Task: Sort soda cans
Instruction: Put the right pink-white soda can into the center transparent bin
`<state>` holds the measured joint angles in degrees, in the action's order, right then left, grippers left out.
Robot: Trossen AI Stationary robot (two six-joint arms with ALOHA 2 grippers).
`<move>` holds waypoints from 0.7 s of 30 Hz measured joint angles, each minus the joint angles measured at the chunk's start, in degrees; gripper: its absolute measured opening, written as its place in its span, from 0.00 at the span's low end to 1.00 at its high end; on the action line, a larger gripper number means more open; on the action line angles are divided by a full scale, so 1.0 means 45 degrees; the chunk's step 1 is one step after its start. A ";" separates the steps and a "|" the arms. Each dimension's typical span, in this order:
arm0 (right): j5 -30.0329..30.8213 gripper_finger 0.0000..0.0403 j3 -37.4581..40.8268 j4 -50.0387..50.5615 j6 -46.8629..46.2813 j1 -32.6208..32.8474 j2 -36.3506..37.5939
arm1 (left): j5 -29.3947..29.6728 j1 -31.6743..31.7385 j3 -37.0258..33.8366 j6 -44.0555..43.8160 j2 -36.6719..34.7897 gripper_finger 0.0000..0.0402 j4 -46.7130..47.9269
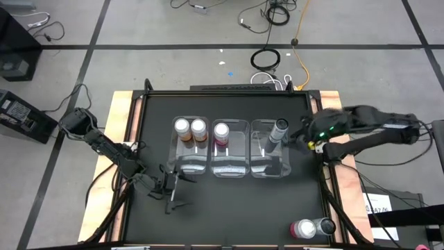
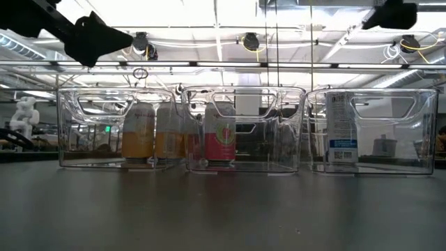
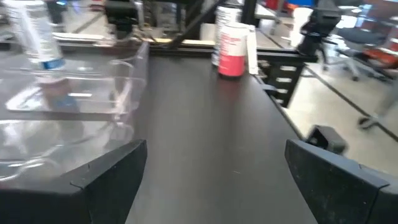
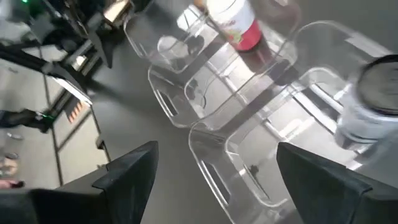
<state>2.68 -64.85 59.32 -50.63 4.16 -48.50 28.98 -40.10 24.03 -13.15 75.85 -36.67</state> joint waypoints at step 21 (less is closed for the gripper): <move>-0.0866 0.79 0.0429 -0.0791 0.0108 0.2337 -0.4814 | -0.0732 -0.0010 0.0000 0.0015 0.0000 0.97 0.0712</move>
<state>-1.21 -62.92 55.76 -50.14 14.68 -70.16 25.68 -40.14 24.03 -13.08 75.85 -33.46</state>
